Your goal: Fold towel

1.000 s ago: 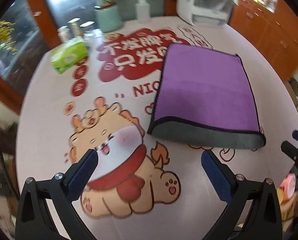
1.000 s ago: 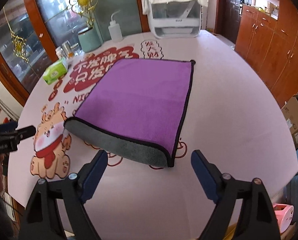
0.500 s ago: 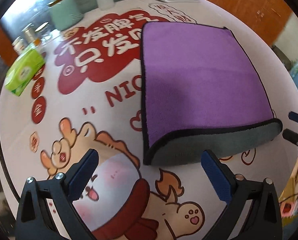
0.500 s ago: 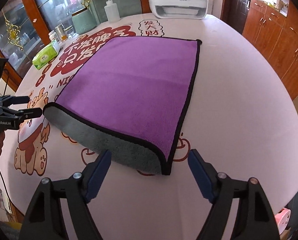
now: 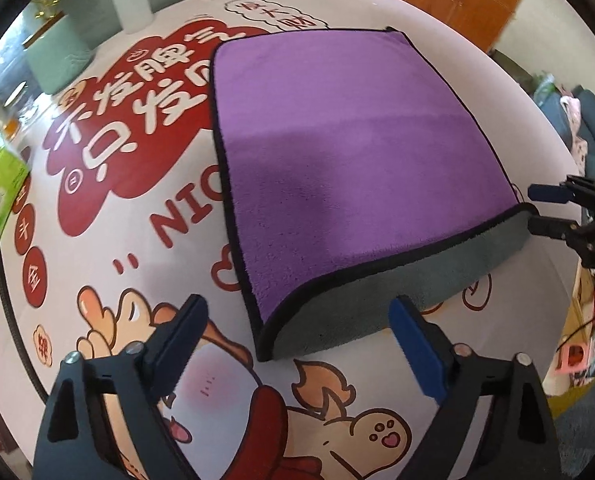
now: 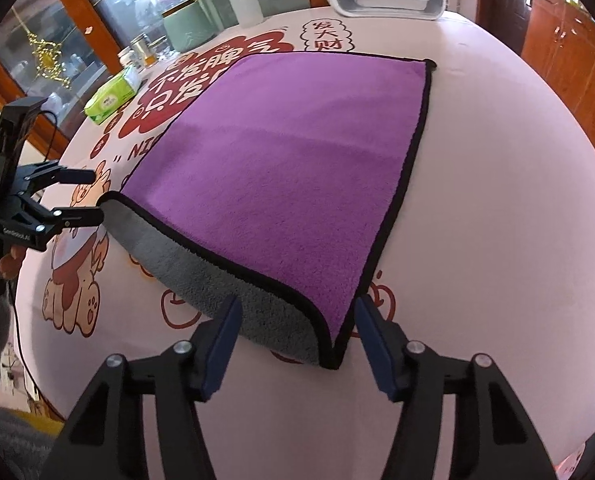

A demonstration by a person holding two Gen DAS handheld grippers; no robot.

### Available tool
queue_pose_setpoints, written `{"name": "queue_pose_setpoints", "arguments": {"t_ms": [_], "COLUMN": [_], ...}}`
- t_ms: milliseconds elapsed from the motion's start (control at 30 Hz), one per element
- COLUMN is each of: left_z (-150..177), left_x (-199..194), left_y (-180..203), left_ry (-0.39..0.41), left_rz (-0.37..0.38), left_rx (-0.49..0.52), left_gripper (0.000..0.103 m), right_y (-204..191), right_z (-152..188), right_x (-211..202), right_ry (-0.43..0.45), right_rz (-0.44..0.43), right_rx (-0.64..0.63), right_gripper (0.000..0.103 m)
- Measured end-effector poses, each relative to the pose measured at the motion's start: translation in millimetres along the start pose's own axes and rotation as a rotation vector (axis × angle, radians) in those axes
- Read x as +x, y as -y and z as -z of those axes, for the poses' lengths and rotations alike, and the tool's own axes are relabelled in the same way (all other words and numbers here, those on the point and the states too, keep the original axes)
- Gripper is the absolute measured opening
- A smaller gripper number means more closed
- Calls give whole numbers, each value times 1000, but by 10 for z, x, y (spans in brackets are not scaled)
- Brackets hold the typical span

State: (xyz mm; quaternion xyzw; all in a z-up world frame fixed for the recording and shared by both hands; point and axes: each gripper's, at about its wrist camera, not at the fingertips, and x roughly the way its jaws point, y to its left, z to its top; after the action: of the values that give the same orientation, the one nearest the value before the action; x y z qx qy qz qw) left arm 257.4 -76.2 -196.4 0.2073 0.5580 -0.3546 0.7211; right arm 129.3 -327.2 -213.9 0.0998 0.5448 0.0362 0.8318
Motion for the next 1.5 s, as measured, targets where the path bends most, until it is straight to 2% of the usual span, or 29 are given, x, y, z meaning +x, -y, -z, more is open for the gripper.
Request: {"name": "queue_pose_setpoints", "arguments": {"t_ms": [300,400,567,633,800,1067,1300,1400,1500], "left_z": [-105,-122,-118,-120,-125,-75,-44,-23,-18], "left_x": [52,72,121,138,189,283,249,205,190], "left_y": [-49,-55,-72,-82,-147,-174,-161,-129,-135], "left_ry": [-20,-33,-63,-71,-88,-121,-122,-124,-124], "left_rz": [47,56,76,92,123,152,144,128,106], "left_rx": [63,89,113,115,102,110,126,131,128], "left_gripper": [86,79,75,66,61,40,34,23,14], "right_y": [16,17,1,-8,-8,0,-26,-34,-43], "right_z": [-9,-5,3,4,15,17,6,1,-4], "right_x": [68,80,71,79,92,91,76,72,67], "right_ry": [-35,-42,-44,-49,-50,-44,-36,-32,-31], "right_rz": [-21,-27,-47,-48,-50,-45,-37,-32,-28], "right_rx": [-61,-71,-86,-91,-92,-76,-82,-85,-90], "right_gripper": [44,40,32,28,23,20,20,19,15]}}
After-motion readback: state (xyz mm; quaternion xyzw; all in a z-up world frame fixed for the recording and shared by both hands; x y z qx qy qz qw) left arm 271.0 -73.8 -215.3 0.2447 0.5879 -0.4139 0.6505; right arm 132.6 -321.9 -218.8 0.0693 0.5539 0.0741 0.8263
